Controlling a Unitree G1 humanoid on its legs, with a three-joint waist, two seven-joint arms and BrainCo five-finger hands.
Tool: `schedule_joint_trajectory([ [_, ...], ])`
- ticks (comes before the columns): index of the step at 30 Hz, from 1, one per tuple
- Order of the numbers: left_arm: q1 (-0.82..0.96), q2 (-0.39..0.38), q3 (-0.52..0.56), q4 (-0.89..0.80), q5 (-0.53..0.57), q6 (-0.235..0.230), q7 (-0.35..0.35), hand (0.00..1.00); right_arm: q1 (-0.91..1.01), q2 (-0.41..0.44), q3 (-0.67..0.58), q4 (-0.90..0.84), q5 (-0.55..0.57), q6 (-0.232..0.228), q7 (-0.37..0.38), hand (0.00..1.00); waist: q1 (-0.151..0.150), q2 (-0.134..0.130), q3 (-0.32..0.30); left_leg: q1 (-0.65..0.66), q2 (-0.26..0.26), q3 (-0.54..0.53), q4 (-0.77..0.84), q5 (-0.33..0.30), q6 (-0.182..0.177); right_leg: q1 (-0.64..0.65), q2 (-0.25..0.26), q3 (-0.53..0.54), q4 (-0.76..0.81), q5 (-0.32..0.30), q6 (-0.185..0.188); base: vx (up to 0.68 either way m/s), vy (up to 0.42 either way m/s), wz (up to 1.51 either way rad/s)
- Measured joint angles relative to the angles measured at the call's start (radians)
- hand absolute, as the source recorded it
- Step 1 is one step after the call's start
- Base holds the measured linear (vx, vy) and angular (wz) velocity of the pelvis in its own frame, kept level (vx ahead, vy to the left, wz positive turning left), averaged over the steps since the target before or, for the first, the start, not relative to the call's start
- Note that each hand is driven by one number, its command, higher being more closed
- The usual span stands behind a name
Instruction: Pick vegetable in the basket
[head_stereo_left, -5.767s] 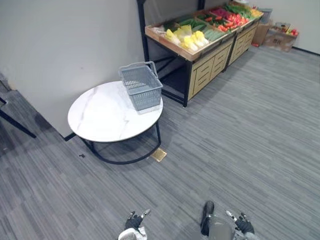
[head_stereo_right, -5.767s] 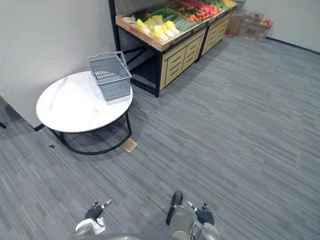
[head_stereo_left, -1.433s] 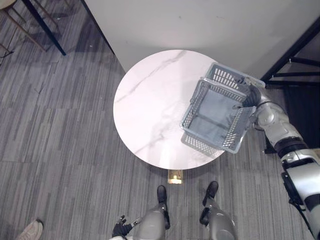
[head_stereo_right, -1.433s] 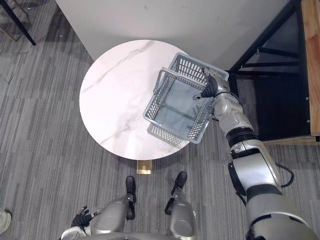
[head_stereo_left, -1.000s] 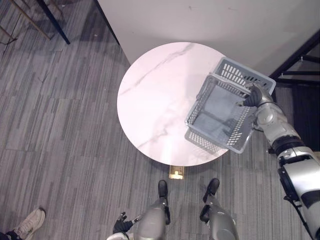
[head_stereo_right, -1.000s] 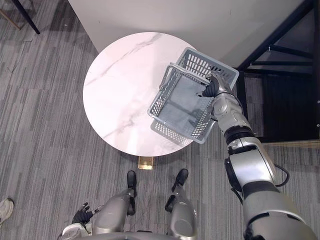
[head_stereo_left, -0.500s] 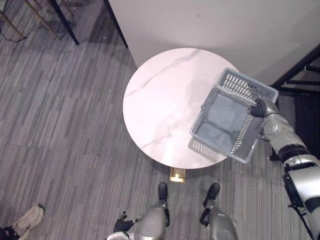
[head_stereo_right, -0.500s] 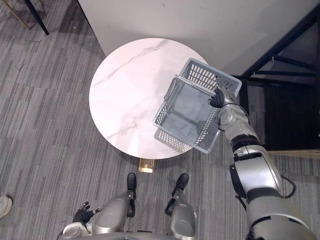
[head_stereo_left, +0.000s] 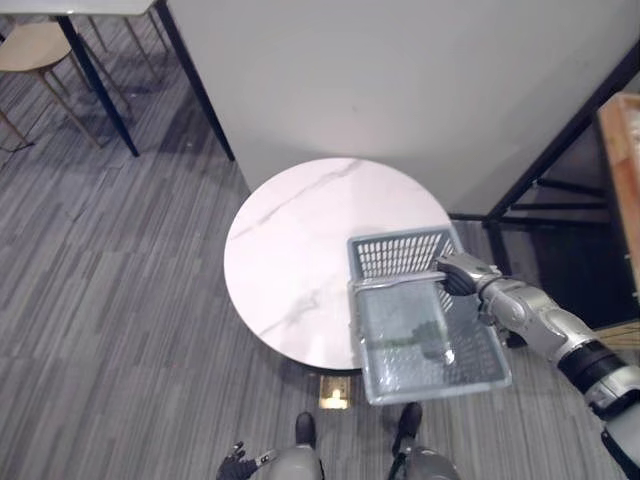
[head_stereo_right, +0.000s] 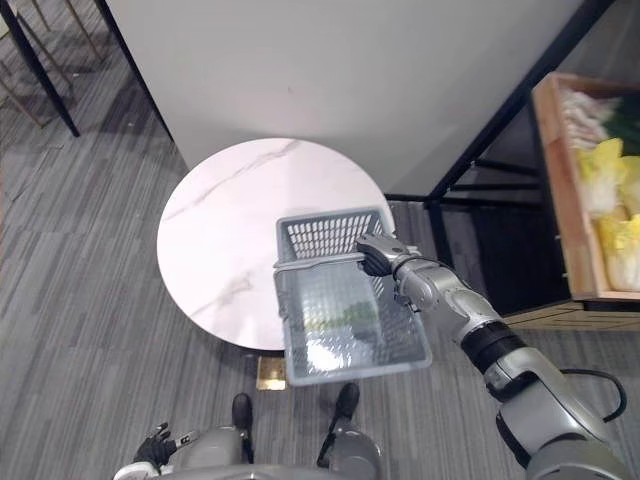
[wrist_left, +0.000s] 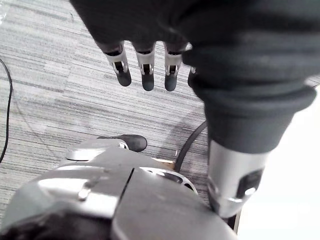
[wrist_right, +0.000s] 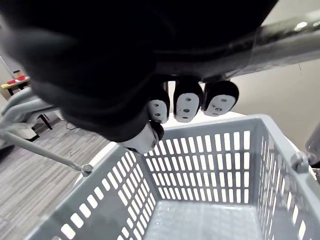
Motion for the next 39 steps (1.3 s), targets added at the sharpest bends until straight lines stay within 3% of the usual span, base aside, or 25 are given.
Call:
schedule_joint_trajectory([
  [3,0.018,-0.002,0.018,0.008,0.003,0.006,-0.010,0.00,0.015,-0.022,0.021,-0.065,0.067,-0.025,0.044,1.00,-0.012,0.002,-0.029,0.007,0.005,0.007,-0.003,-0.002,-0.007,0.001,0.005,0.009,0.000,-0.003,0.004,-0.04,-0.030,-0.10],
  [10,0.044,-0.026,0.090,0.028,0.008,0.022,-0.030,0.00,0.054,-0.042,0.084,-0.086,0.078,-0.044,0.100,1.00,-0.014,0.006,-0.065,0.043,0.013,0.034,-0.014,-0.001,-0.011,0.017,0.009,0.036,-0.001,-0.004,0.005,-0.01,-0.017,-0.12],
  [15,0.064,-0.035,0.116,0.017,0.044,0.029,-0.030,0.00,0.142,-0.042,0.073,-0.087,0.076,-0.043,0.101,1.00,-0.014,0.014,-0.072,0.005,0.056,0.051,0.193,-0.125,-0.011,0.034,0.014,0.066,0.065,-0.047,0.016,-0.01,0.023,-0.17],
  [19,0.048,-0.034,0.109,0.016,0.045,0.028,-0.029,0.00,0.282,-0.043,-0.056,-0.130,0.074,-0.038,0.093,1.00,-0.027,0.029,-0.071,-0.084,0.079,0.061,0.362,-0.211,0.009,-0.048,0.003,0.105,0.183,-0.066,0.027,-0.06,0.104,-0.18],
  [20,0.044,-0.027,0.098,0.017,0.047,0.027,-0.029,0.00,0.287,-0.043,-0.079,-0.140,0.067,-0.034,0.080,1.00,-0.040,0.030,-0.071,-0.129,0.081,0.087,0.400,-0.237,0.026,-0.101,0.001,0.152,0.194,-0.042,0.057,-0.16,0.196,-0.68],
  [22,0.033,-0.014,0.083,0.026,0.072,0.028,-0.029,0.00,0.288,-0.044,-0.086,-0.163,0.063,-0.019,0.072,1.00,-0.051,0.033,-0.072,-0.162,0.080,0.149,0.435,-0.253,0.065,-0.165,0.012,0.236,0.161,0.077,0.087,-0.21,0.228,-1.07],
  [23,0.016,-0.015,0.083,0.057,0.100,0.028,-0.029,0.00,0.283,-0.041,-0.084,-0.180,0.058,-0.015,0.072,1.00,-0.040,0.052,-0.060,-0.161,0.119,0.247,0.411,-0.231,0.102,-0.177,0.031,0.249,0.108,0.177,0.031,-0.24,0.230,-1.19],
  [24,0.008,-0.013,0.081,0.067,0.116,0.029,-0.028,0.00,0.282,-0.041,-0.084,-0.185,0.056,-0.014,0.072,1.00,-0.047,0.061,-0.052,-0.153,0.124,0.261,0.396,-0.225,0.111,-0.189,0.029,0.194,0.201,0.110,-0.023,-0.24,0.271,-1.42],
  [25,0.011,-0.010,0.061,0.067,0.126,0.030,-0.029,0.00,0.282,-0.035,-0.081,-0.185,0.047,-0.013,0.073,1.00,-0.050,0.064,-0.050,-0.104,0.115,0.321,0.341,-0.200,0.117,-0.204,-0.005,0.059,0.423,-0.068,-0.091,-0.10,0.190,-1.14],
  [27,0.013,-0.003,0.020,0.067,0.126,0.039,-0.029,0.00,0.268,-0.022,-0.081,-0.183,0.040,-0.014,0.071,1.00,-0.044,0.073,-0.048,-0.041,0.115,0.432,0.285,-0.180,0.131,-0.145,-0.080,-0.122,0.650,-0.227,-0.126,-0.14,0.197,-1.45],
  [29,0.010,0.006,-0.005,0.069,0.125,0.044,-0.029,0.00,0.245,0.010,-0.081,-0.177,0.031,-0.016,0.071,1.00,-0.039,0.072,-0.049,-0.014,0.117,0.534,0.243,-0.155,0.130,-0.070,-0.133,-0.220,0.711,-0.267,-0.139,-0.14,0.096,-1.48],
  [32,0.008,0.011,-0.004,0.075,0.124,0.044,-0.028,0.00,0.223,0.044,-0.081,-0.156,0.021,-0.016,0.069,1.00,-0.030,0.069,-0.051,-0.010,0.145,0.662,0.238,-0.137,0.125,-0.006,-0.179,-0.290,0.672,-0.271,-0.135,-0.09,-0.038,-1.53],
  [34,0.002,0.017,0.003,0.075,0.124,0.044,-0.028,0.00,0.222,0.060,-0.081,-0.157,0.020,-0.016,0.066,1.00,-0.021,0.064,-0.054,-0.011,0.175,0.769,0.246,-0.117,0.112,0.023,-0.182,-0.324,0.535,-0.271,-0.048,-0.09,-0.277,-1.57],
  [35,-0.003,0.022,0.003,0.076,0.124,0.044,-0.028,0.00,0.224,0.058,-0.081,-0.156,0.010,-0.015,0.061,1.00,-0.027,0.060,-0.056,-0.015,0.194,0.822,0.257,-0.099,0.104,0.032,-0.153,-0.337,0.439,-0.295,-0.006,-0.08,-0.296,-1.16],
  [36,-0.004,0.022,0.004,0.076,0.124,0.044,-0.028,0.00,0.225,0.057,-0.081,-0.156,0.004,-0.015,0.059,1.00,-0.028,0.060,-0.057,-0.015,0.196,0.826,0.258,-0.093,0.100,0.035,-0.145,-0.339,0.417,-0.300,-0.001,-0.08,-0.338,-1.04],
  [38,-0.020,0.014,0.003,0.087,0.124,0.048,-0.030,0.00,0.275,0.047,-0.111,-0.159,-0.021,-0.009,0.049,1.00,-0.056,0.090,-0.074,-0.028,0.251,0.845,0.273,-0.052,0.080,0.048,-0.057,-0.329,0.302,-0.292,0.016,-0.05,-0.307,-0.56],
  [39,-0.025,0.003,0.003,0.089,0.124,0.049,-0.031,0.00,0.307,0.047,-0.130,-0.161,-0.024,-0.006,0.048,1.00,-0.062,0.094,-0.076,-0.024,0.264,0.842,0.274,-0.041,0.078,0.059,-0.038,-0.329,0.288,-0.289,0.011,-0.04,-0.291,-0.23],
])
